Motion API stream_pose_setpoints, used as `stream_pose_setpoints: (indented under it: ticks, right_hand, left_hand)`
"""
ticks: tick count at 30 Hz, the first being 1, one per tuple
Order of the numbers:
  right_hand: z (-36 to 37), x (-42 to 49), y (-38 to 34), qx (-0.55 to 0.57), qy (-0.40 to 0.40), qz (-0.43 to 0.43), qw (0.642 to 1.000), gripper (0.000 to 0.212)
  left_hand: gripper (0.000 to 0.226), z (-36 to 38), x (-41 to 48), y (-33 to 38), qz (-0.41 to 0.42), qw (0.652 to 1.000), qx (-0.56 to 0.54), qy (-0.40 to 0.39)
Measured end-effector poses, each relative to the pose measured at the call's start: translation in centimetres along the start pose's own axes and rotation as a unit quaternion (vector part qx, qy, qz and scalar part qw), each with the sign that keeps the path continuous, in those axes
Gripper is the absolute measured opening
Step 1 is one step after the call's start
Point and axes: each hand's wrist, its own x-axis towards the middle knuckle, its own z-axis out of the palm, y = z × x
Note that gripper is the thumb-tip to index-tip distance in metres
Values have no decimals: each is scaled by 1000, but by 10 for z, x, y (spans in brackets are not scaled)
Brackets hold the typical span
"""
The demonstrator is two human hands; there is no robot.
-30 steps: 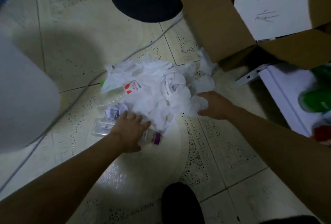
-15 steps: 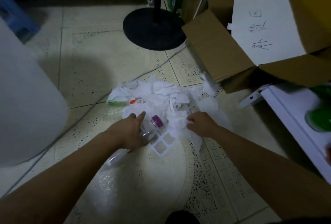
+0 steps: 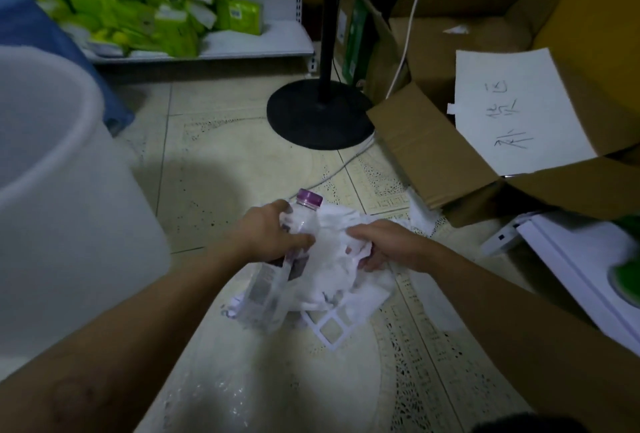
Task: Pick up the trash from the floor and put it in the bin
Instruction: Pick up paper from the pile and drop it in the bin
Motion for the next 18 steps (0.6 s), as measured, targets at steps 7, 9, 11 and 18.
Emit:
stream_pose_setpoints:
  ticks: [7,9,11,18]
  right_hand:
    - [0,-5,-108,-54,58,-131,988,39]
    - [7,-7,-152,-21,88,-175,980,31]
    - [21,-10,-197,10,95,-216,972,16]
    - [114,-18,-332,99,26,-334,937,20]
  left_hand:
    - [76,-114,-6,26,22,987,-36,155]
    - [73,-157,-14,30,26,975,-55,213]
    - [72,-199,-27,29,46,961,-83,259]
    - [72,-322,-86,-19,73,870,-257,415]
